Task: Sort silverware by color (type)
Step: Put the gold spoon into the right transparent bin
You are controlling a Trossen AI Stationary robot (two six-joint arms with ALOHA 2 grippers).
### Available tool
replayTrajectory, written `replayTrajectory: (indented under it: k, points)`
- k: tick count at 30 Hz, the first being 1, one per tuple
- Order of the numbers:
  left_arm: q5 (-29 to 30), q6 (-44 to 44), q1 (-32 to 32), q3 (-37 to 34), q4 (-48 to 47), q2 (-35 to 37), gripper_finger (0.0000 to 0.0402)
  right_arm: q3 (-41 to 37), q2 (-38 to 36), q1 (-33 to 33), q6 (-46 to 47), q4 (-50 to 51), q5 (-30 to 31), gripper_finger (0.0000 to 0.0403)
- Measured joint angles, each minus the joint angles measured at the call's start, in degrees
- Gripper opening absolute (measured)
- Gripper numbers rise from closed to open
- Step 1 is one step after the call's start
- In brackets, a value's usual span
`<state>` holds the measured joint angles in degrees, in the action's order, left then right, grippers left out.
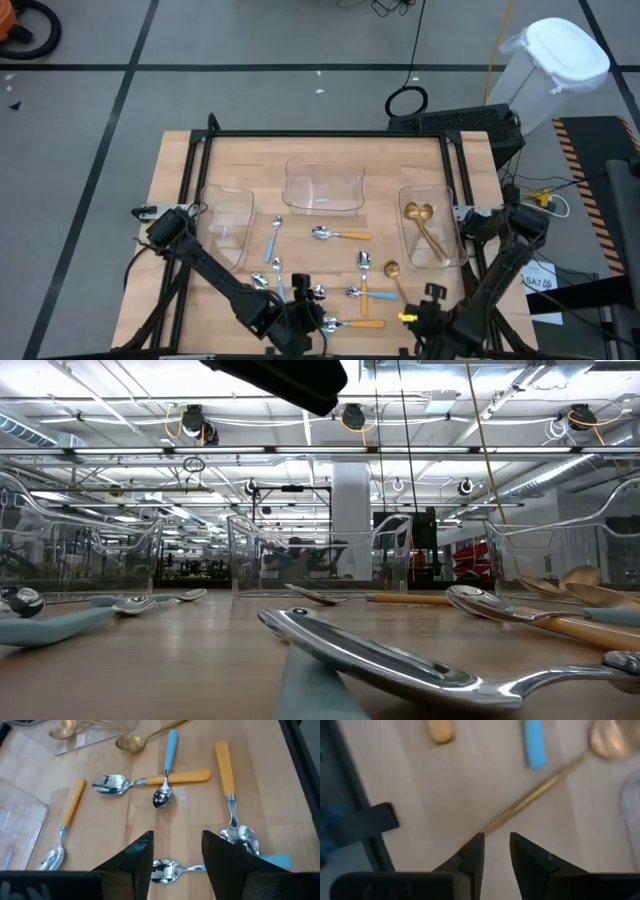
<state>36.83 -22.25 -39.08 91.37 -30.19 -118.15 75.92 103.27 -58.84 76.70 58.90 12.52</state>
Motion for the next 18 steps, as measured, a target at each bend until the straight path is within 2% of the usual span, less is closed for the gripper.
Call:
replayTrajectory:
  k: [4, 11, 18]
  points:
    - [-0.8, 1.0, 0.2, 0.0, 0.0, 0.0, 0.0165, 0.0, 1.9, -1.7, 9.9, -0.3, 4.8, 0.0095]
    - [-0.9, 1.2, 0.3, 0.0, 0.0, 0.0, 0.0165, 0.0, 6.0, -2.8, 17.6, 0.4, 18.1, 0.0131]
    - [-0.9, 1.1, 0.3, 0.0, 0.3, 0.0, 0.0165, 0.0, 12.0, -2.8, 23.4, 2.8, 21.7, 0.0134]
